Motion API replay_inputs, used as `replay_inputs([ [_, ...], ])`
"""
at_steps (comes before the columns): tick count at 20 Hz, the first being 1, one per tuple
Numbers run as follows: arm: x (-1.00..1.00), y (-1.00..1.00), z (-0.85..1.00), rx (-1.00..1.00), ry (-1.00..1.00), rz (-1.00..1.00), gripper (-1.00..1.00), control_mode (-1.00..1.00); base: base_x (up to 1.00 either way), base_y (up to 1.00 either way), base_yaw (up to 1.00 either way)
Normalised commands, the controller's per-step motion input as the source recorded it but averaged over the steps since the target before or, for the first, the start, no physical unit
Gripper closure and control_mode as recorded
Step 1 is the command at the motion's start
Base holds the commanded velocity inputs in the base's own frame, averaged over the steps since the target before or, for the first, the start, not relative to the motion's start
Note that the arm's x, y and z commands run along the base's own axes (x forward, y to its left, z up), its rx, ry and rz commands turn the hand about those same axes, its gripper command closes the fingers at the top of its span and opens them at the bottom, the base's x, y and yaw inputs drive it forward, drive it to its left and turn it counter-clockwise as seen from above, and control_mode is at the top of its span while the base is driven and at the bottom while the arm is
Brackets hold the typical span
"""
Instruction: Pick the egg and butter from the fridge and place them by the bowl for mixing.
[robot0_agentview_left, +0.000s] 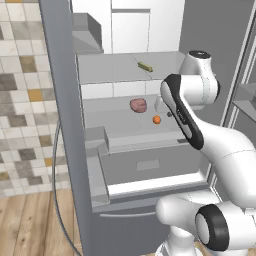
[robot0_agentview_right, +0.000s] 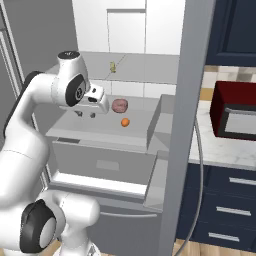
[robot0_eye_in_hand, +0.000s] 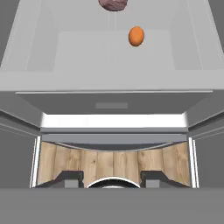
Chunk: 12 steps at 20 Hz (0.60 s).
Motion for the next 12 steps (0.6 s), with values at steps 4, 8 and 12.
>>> replay_inputs([
  [4, -0.10, -0.02, -0.05, 0.00, -0.05, 0.00, -1.00, -1.00, 0.00, 0.00, 0.00],
  [8, -0.11, -0.04, -0.19, 0.00, -0.19, 0.00, -1.00, -1.00, 0.00, 0.00, 0.00],
  [12, -0.04, 0.00, -0.27, 0.00, -0.21, 0.00, -1.00, -1.00, 0.00, 0.00, 0.00],
])
